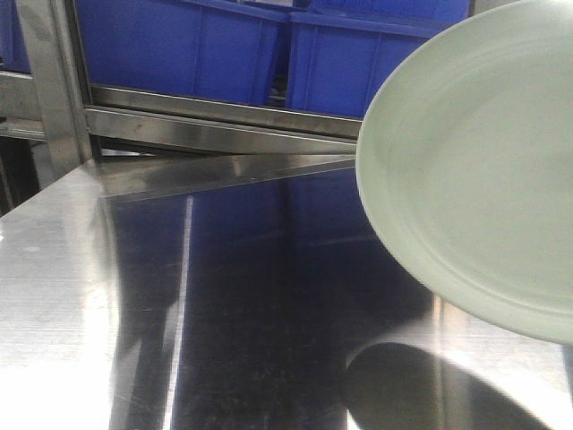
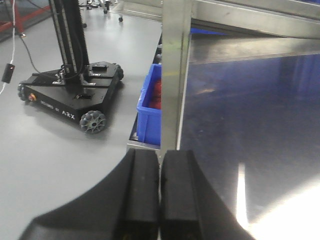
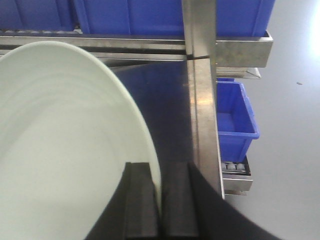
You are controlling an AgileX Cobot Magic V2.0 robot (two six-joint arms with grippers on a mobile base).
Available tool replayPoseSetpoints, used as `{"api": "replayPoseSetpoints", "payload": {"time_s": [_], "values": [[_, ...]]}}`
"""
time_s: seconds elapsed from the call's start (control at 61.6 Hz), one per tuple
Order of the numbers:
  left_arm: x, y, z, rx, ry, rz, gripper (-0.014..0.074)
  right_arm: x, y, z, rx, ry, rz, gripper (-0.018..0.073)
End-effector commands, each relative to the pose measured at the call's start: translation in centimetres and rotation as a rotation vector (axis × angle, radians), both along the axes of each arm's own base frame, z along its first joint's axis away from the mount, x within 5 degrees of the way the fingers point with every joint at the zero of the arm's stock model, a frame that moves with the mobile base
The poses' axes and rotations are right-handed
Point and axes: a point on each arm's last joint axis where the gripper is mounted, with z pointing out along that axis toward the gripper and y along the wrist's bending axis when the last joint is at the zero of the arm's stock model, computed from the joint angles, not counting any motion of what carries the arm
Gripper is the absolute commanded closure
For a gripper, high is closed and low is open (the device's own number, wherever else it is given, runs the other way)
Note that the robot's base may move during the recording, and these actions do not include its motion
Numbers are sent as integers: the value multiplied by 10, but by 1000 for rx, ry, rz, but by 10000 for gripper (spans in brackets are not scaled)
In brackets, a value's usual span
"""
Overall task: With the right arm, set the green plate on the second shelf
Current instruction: 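Hold the plate raised in the right gripper above the table, then drive the base to the blue-bin shelf holding the plate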
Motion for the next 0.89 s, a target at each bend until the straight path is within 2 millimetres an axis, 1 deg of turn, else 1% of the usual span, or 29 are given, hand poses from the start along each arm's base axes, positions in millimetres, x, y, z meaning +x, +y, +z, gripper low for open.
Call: {"api": "replayPoseSetpoints", "payload": {"time_s": [0.0,0.877], "values": [[1,-1,-4,6,-56,-17,472,3,-2,20,17,-134,-20,503],[1,-1,-4,6,-56,-17,472,3,-2,20,17,-134,-20,503]]}}
